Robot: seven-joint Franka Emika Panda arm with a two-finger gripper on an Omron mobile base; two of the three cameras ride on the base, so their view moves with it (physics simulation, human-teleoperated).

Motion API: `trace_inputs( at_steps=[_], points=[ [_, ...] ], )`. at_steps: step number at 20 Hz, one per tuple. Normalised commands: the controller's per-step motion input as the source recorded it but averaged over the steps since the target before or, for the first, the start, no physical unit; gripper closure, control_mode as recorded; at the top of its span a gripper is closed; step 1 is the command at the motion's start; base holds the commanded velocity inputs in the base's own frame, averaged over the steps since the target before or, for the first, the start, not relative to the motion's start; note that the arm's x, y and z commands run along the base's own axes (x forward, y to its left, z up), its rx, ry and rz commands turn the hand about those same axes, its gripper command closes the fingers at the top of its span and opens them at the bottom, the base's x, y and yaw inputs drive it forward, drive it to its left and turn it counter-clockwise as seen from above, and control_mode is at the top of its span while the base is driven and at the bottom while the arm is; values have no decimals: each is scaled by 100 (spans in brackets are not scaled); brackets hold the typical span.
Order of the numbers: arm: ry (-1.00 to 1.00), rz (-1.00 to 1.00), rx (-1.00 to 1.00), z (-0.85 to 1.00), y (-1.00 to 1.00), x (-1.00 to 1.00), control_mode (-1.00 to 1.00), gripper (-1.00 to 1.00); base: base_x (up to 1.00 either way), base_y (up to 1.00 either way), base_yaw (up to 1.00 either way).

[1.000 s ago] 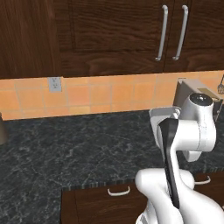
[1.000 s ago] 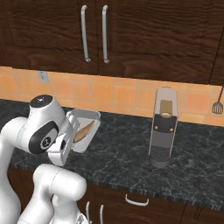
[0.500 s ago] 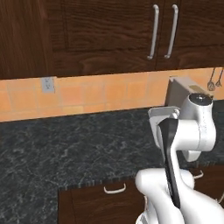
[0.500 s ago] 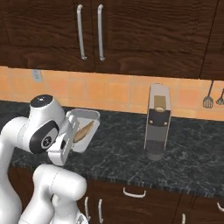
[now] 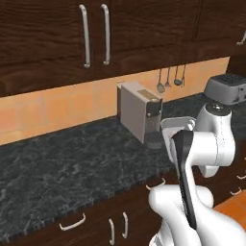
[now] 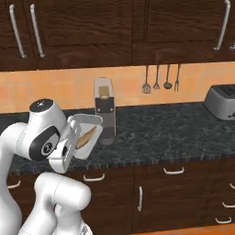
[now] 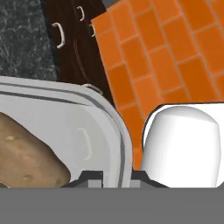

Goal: Take the meat container that has the chicken drumstick and place it on the second highest rack of the freezer. Then take the vegetable container that has the garlic and sweet potato and place it on the highest rack of the freezer.

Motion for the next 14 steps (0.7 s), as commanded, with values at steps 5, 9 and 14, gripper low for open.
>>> trace_inputs(
  at_steps=[5,9,14],
  points=[
    [0,0,0,0,0,0,100,100,0,-100,-59],
    [0,0,0,0,0,0,100,100,0,-100,-62],
    [0,0,0,0,0,0,100,100,0,-100,-67]
  ],
)
